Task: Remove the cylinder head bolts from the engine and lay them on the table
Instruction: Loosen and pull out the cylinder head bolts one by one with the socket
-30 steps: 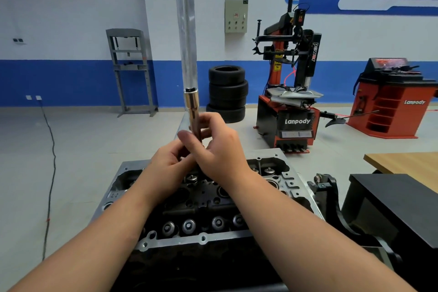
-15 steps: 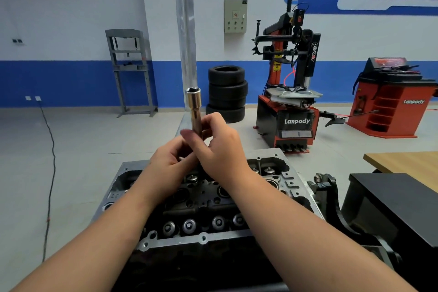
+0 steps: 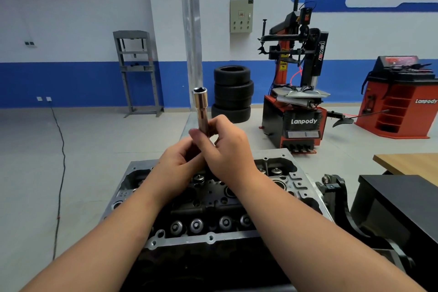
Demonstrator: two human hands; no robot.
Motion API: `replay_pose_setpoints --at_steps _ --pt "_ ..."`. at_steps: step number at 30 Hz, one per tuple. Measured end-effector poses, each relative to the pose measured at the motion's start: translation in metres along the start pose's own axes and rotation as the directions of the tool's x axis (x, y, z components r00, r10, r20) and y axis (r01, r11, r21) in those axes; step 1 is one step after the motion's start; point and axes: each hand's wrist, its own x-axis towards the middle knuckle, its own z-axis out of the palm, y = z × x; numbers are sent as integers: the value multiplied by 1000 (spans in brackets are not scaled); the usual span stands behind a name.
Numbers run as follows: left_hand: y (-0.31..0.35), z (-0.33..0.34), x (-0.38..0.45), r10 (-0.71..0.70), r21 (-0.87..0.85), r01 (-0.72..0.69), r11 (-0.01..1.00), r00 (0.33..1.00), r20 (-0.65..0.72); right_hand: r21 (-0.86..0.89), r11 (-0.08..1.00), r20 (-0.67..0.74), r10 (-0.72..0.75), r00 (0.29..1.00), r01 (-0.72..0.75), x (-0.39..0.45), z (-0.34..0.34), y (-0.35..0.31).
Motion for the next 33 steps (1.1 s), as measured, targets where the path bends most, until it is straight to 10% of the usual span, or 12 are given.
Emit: replay_pose_setpoints --at_steps 33 --pt "-2 -1 1 -26 -1 26 1000 1000 -6 44 997 63 55 997 -58 1 -1 -1"
